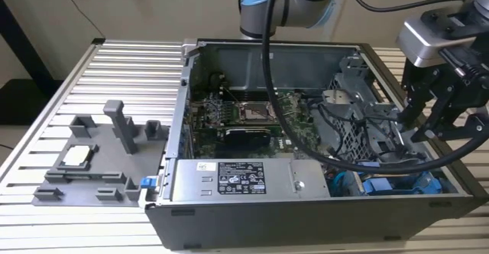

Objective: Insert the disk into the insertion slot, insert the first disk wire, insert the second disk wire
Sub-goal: 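Insert the first disk wire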

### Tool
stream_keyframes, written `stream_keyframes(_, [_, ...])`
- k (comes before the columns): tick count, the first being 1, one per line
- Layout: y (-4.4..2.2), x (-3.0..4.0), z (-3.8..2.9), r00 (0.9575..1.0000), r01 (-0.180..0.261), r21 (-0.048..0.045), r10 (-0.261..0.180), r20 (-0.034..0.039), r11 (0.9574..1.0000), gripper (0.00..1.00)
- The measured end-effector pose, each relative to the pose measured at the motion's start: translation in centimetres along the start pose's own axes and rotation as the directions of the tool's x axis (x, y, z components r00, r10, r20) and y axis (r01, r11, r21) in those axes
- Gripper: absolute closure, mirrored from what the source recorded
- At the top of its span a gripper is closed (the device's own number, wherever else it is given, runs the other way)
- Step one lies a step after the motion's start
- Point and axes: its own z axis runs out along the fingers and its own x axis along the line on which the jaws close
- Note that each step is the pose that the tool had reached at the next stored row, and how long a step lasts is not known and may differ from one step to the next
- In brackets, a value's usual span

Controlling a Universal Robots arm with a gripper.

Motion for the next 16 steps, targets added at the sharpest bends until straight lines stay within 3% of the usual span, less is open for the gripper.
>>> stream_keyframes(7, [-0.07, -0.03, 0.15, 0.9994, 0.026, 0.0019, -0.026, 0.0242, 0.9997, 0.59])
stream_keyframes(9, [-0.11, -0.02, 0.22, 0.9992, 0.029, 0.0021, -0.029, 0.0274, 0.9996, 0.59])
stream_keyframes(16, [-0.15, -0.02, 0.24, 0.9992, 0.030, 0.0022, -0.030, 0.0285, 0.9996, 0.59])
